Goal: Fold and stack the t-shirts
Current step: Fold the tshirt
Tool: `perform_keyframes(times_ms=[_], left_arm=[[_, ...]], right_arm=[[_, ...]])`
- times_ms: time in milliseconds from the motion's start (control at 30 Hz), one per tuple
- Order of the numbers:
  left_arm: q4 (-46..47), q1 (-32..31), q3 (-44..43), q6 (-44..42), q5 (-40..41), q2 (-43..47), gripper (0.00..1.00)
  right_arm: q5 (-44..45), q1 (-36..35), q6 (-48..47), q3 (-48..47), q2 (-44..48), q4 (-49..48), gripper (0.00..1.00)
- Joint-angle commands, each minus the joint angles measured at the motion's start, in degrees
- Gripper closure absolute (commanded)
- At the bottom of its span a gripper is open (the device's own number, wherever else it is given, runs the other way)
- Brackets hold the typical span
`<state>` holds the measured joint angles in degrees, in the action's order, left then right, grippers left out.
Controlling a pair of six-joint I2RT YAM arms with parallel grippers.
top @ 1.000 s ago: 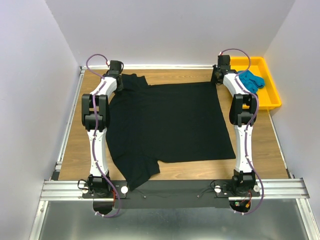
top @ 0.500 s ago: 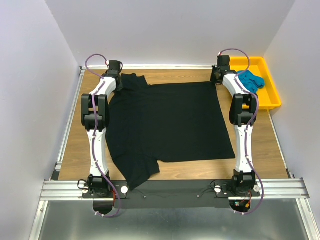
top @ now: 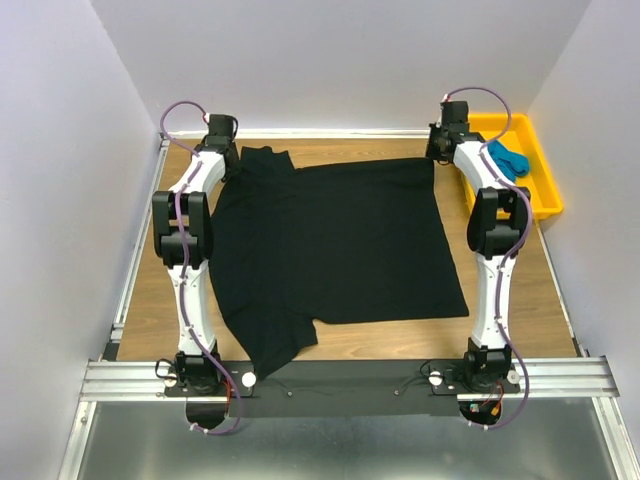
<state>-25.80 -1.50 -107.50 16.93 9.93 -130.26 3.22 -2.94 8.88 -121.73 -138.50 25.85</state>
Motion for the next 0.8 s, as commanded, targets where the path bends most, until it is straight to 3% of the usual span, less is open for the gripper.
perform_keyframes(times_ms=[0,333,767], left_arm=[[1.72,0.62,2.12,-0.67,-1.06,5.18,1.00],[4.09,1.06,13.01,-0.05,-0.35,12.56,1.00],[5.15,1.06,18.03,-0.67,0.35,16.43,1.00]], right_arm=[[-1.03,0.22,-0.62,3.16,4.20,0.79,0.99],[-0.41,0.48,1.31,11.07,10.17,0.79,0.99],[0.29,1.88,2.89,17.49,16.59,0.78,0.99]])
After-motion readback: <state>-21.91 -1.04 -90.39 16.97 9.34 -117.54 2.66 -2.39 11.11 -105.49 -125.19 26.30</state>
